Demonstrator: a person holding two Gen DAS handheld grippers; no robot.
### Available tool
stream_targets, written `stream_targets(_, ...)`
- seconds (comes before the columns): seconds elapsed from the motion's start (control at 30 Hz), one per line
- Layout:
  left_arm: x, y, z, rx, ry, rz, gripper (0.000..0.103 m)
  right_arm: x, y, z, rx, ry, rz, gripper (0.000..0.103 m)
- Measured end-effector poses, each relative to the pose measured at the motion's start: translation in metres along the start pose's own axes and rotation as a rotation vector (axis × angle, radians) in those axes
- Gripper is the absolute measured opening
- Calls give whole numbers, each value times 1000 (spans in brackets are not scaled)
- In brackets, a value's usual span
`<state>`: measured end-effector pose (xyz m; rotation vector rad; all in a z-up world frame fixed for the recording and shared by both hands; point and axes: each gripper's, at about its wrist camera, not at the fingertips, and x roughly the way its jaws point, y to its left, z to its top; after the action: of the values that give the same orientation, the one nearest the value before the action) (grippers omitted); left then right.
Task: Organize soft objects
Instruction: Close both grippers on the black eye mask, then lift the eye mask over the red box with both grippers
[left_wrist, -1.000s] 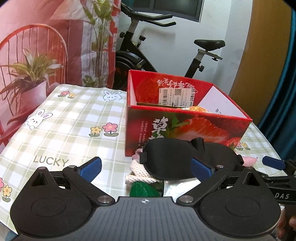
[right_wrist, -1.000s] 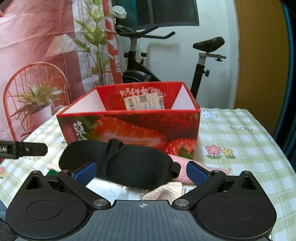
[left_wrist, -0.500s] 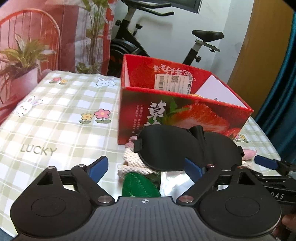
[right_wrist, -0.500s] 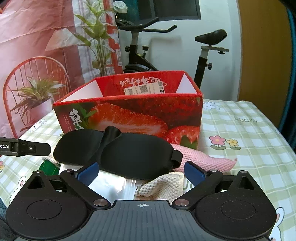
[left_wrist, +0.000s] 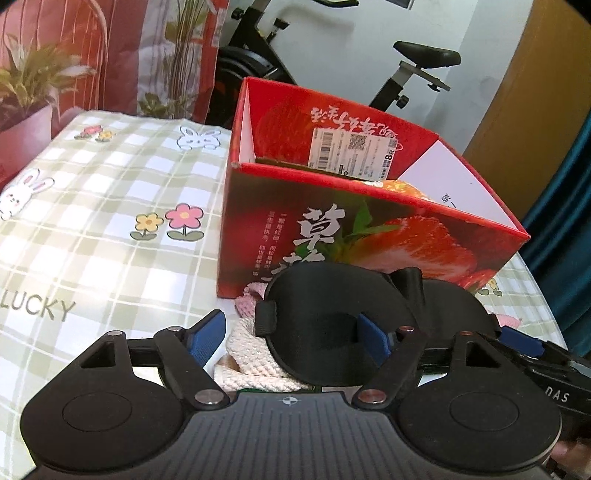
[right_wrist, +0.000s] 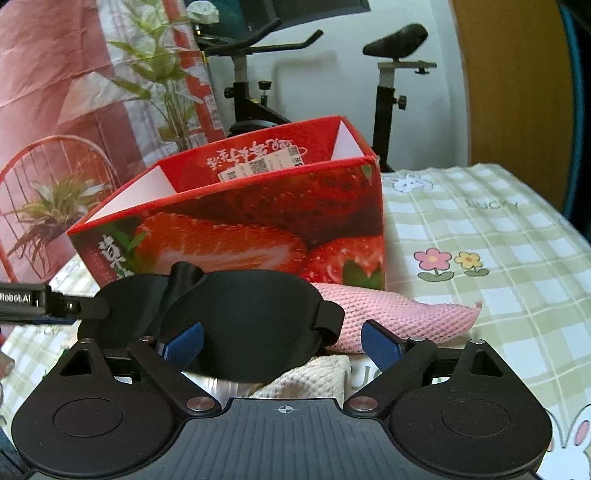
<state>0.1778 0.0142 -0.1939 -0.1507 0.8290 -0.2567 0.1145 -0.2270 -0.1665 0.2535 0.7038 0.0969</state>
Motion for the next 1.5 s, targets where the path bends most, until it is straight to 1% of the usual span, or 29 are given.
stream_targets(0.27, 11, 6, 2, -36, 39, -52, 81, 18, -9, 7, 103, 47, 80, 91)
stream_targets(0.37, 13, 9, 3, -51, 45, -62, 81, 20, -9, 8, 123, 50, 90, 89)
stream_targets(0.43, 12, 11, 2, -66, 47, -71, 81, 17, -8, 9, 124, 43, 96, 81)
stream_targets(0.47, 12, 11, 1, -74, 49, -79, 81, 15, -8, 9, 119, 37, 97, 78)
stream_targets(0.53, 10, 15, 1, -107, 46, -137, 81, 11, -6, 11, 117, 25, 104, 71)
stream_targets(0.57, 9, 16, 2, -120, 42, -158, 81, 8, -7, 13, 121, 18, 122, 69)
stream_targets(0.6, 7, 16, 4, -128, 36, -170, 81, 5, -7, 14, 126, 10, 139, 64)
stream_targets(0.7, 1, 13, 7, -110, 14, -171, 79, -3, -4, 20, 104, -16, 147, 54)
stream_targets(0.73, -1, 12, 9, -100, 6, -164, 76, -6, -2, 22, 94, -24, 145, 52)
stream_targets(0.77, -3, 12, 10, -92, 2, -155, 69, -9, -1, 24, 85, -32, 142, 49)
stream_targets(0.8, -5, 12, 11, -90, -1, -149, 64, -11, -1, 25, 81, -38, 145, 43)
stream_targets(0.83, -6, 12, 11, -88, -4, -145, 55, -14, -1, 26, 82, -40, 154, 35)
stream_targets(0.87, -7, 13, 11, -83, -3, -144, 47, -15, -1, 27, 87, -38, 166, 34)
stream_targets(0.93, -8, 11, 11, -60, 2, -147, 39, -17, -1, 28, 89, -34, 179, 30)
stream_targets(1.0, -10, 8, 9, -30, 0, -137, 37, -17, 2, 26, 86, -29, 181, 28)
stream_targets(1.03, -12, 6, 8, -16, -4, -133, 32, -17, 2, 25, 87, -23, 180, 27)
stream_targets(1.17, -22, 5, 2, 22, -29, -122, 25, -20, 2, 22, 77, -11, 173, 21)
stream_targets(1.3, -37, -4, 6, 83, -86, -121, 24, -29, 10, 26, 7, -43, 162, 20)
stream_targets(1.5, -66, -16, 21, 141, -201, -120, 24, -50, 22, 53, -80, -129, 177, 18)
